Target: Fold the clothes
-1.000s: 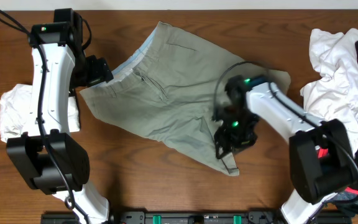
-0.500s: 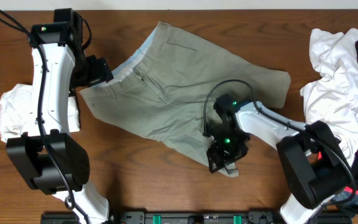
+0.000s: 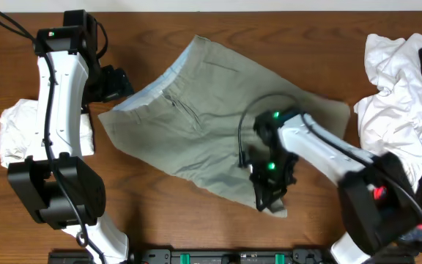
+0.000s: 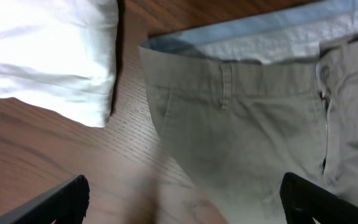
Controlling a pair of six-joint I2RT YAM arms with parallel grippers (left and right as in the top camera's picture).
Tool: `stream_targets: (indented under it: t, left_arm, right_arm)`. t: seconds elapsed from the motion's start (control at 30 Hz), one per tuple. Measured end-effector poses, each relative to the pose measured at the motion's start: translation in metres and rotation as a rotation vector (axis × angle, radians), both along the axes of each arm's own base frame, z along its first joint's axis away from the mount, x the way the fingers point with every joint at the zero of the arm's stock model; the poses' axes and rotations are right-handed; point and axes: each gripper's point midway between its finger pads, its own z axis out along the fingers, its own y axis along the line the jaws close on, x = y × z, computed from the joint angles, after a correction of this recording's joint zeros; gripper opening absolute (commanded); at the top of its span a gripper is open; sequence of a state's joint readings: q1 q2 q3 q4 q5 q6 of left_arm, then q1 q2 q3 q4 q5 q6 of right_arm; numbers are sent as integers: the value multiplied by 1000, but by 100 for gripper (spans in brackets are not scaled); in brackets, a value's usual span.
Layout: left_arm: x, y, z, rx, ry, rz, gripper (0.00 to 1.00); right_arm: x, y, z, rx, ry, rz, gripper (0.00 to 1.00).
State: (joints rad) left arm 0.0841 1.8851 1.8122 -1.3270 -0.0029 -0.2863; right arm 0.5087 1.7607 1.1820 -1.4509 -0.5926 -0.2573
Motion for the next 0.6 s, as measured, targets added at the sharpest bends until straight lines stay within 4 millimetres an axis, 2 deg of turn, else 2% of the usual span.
stream_targets:
  t: [0.03,0.1,0.13,0.2,0.27,0.33,0.43,0.5,0.57,0.6]
  left_arm:
    - [0,0,0,0,0,0,98]
    - [0,0,0,0,0,0,98]
    - [0,0,0,1,-1,0,98]
    - [0,0,0,0,1,0,98]
    - [-1,0,0,0,5,0,98]
    - [-1,0,0,0,6,0,98]
    - [-2,0,0,0,7,0,98]
    - [-2,0,0,0,7,0,98]
    - [-2,0,0,0,7,0,98]
    - [-2,0,0,0,7,0,98]
  right_arm:
    - [13,4,17,43,-60,-7,1]
    - [55,11,56,135,-255,-54,15]
    - [78,8,74,146,-361,-96,18]
    - [124,-9,112,135,-571,-211,18]
    - [148,-36,135,72,-676,-325,20]
    - [156,-64,135,-25,-694,-413,20]
    - [160,-98,111,-172,-642,-508,21]
    - [149,-111,85,-246,-543,-520,26]
    - [126,-112,57,-281,-420,-474,29]
    - [118,-111,50,-284,-386,-459,30]
